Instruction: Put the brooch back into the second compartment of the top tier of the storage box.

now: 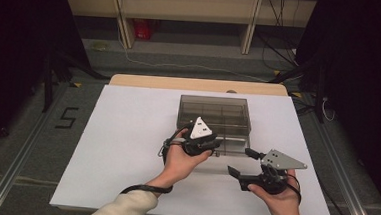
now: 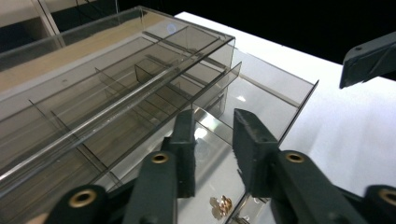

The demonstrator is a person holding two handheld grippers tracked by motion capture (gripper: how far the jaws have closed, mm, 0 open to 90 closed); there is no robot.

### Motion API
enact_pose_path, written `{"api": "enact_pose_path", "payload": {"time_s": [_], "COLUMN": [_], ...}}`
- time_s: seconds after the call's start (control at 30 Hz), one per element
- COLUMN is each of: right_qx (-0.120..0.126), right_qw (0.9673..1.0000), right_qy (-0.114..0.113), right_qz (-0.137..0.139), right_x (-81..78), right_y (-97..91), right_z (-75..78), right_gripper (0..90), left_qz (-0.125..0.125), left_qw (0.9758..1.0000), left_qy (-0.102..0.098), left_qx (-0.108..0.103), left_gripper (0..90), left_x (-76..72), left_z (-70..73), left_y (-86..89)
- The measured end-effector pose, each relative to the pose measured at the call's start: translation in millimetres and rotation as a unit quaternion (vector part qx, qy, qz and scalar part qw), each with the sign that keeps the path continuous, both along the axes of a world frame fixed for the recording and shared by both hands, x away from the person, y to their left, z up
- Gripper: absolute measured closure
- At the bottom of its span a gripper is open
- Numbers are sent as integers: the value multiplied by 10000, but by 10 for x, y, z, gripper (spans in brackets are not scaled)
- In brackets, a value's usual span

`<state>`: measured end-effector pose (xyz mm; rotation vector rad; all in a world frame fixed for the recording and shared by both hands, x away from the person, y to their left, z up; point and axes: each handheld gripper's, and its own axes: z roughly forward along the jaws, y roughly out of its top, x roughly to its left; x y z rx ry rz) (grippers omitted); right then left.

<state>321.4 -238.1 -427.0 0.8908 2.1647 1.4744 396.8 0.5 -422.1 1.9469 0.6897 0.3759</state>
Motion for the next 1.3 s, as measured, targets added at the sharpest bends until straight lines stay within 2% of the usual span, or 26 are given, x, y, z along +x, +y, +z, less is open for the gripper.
{"api": "enact_pose_path", "payload": {"time_s": [0.2, 0.33, 0.4, 0.53, 0.6, 0.73, 0.87, 1.13, 1.3], "right_qx": [-5, -10, -13, -32, -32, -33, -34, -27, -36], "right_qw": [10000, 10000, 10000, 10000, 10000, 10000, 10000, 10000, 10000], "right_qy": [5, 3, 2, 24, 26, 29, 35, 40, 57], "right_qz": [2, 1, -5, 1, -2, -8, 0, 0, -12], "right_x": [1, 3, 2, 2, 4, 3, 5, 9, 20], "right_y": [1, 0, 0, 7, 6, 2, 8, 13, 6], "right_z": [-3, -4, -4, -7, -7, -7, -12, -14, -19], "right_gripper": [169, 169, 169, 169, 168, 168, 168, 168, 167], "left_qz": [49, -4, -10, 82, 159, 176, 400, 545, 657], "left_qw": [9997, 9988, 9984, 9990, 9990, 9981, 9974, 9975, 9965], "left_qy": [-51, 167, 348, 269, 232, 408, 456, 353, 411], "left_qx": [-226, -462, -435, -343, -335, -427, -379, -291, -325], "left_gripper": [514, 371, 284, 153, 119, 0, 0, 0, 0], "left_x": [-46, -88, -90, -94, -95, -98, -130, -266, -394], "left_z": [71, 99, 88, 81, 90, 104, 84, 23, -65], "left_y": [99, 221, 293, 452, 546, 793, 1028, 1440, 1713]}}
